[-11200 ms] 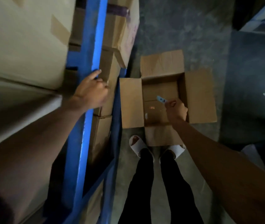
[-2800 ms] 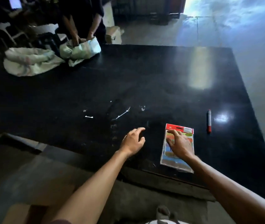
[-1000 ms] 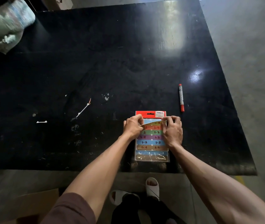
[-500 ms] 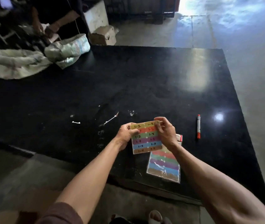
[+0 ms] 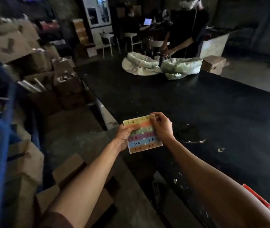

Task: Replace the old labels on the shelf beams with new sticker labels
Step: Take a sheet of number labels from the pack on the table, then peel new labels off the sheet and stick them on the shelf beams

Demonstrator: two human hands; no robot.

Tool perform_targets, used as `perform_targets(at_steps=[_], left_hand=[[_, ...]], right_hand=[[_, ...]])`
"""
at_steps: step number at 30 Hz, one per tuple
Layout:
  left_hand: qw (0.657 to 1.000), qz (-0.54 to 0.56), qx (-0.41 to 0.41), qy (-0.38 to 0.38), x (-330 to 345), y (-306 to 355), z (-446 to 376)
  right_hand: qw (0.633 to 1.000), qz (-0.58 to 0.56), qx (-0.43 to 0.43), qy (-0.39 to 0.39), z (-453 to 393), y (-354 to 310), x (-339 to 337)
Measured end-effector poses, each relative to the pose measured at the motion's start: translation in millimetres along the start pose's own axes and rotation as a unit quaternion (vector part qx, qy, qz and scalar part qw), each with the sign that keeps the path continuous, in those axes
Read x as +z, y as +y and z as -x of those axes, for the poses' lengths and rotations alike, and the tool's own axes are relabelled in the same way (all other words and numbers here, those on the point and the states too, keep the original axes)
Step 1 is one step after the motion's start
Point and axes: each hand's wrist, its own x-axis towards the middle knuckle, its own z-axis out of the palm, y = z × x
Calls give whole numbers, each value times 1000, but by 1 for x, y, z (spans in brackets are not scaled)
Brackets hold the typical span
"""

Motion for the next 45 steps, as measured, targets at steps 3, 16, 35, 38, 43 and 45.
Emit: perform_targets(at_steps=[3, 16, 35, 38, 43, 45], left_hand=[[996, 14, 37, 81, -75, 25, 12], [943, 91, 121, 295, -308, 54, 101], [662, 164, 253, 686, -292, 55, 322], [619, 125, 271, 727, -262, 57, 357], [530, 103, 294, 789, -220, 65, 420], [519, 115, 316, 786, -207, 70, 439]], right_hand=[[998, -3, -26, -63, -2, -31, 80], [933, -32, -134, -333, 39, -118, 331], [635, -202, -392, -634, 208, -227, 430], [597, -206, -423, -650, 241, -249, 412], [555, -271, -519, -591, 294, -291, 375], [516, -296, -532, -603, 311, -309, 360]])
